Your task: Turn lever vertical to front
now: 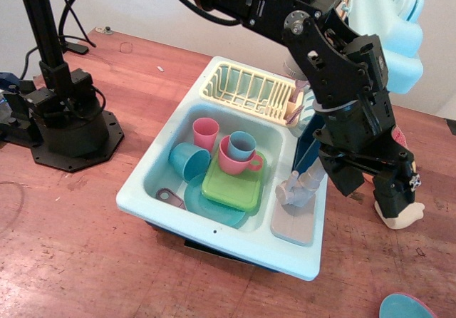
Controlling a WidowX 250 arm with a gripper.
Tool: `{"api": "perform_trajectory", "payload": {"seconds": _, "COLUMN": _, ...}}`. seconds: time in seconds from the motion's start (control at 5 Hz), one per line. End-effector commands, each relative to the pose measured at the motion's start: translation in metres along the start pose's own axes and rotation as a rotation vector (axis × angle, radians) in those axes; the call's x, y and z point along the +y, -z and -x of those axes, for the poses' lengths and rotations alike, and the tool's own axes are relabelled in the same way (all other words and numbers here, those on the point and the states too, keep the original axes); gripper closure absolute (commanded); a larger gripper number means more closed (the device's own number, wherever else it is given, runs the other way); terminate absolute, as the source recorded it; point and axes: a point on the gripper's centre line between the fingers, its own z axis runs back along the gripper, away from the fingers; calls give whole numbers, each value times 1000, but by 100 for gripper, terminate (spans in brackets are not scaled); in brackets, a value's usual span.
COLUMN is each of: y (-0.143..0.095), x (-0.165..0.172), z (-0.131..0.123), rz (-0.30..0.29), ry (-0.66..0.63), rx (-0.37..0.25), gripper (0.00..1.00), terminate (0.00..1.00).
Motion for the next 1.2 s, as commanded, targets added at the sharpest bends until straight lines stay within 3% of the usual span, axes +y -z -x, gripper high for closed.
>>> {"api": "perform_trajectory", "payload": {"seconds": 0.0, "y": 0, "x": 0, "z": 0, "rz": 0, "ry": 0, "rx": 0, "gripper": 0, "terminate": 0}}
{"api": "perform_trajectory", "payload": {"seconds": 0.6, "y": 11, "x": 11, "z": 6, "rz": 24, "ry": -5, "rx": 12, "gripper": 0, "terminate": 0}}
{"api": "perform_trajectory", "payload": {"seconds": 1.0, "y": -10, "x": 44, "z": 16, "rz": 18, "ry": -27, "rx": -10, "gripper": 0, "terminate": 0}}
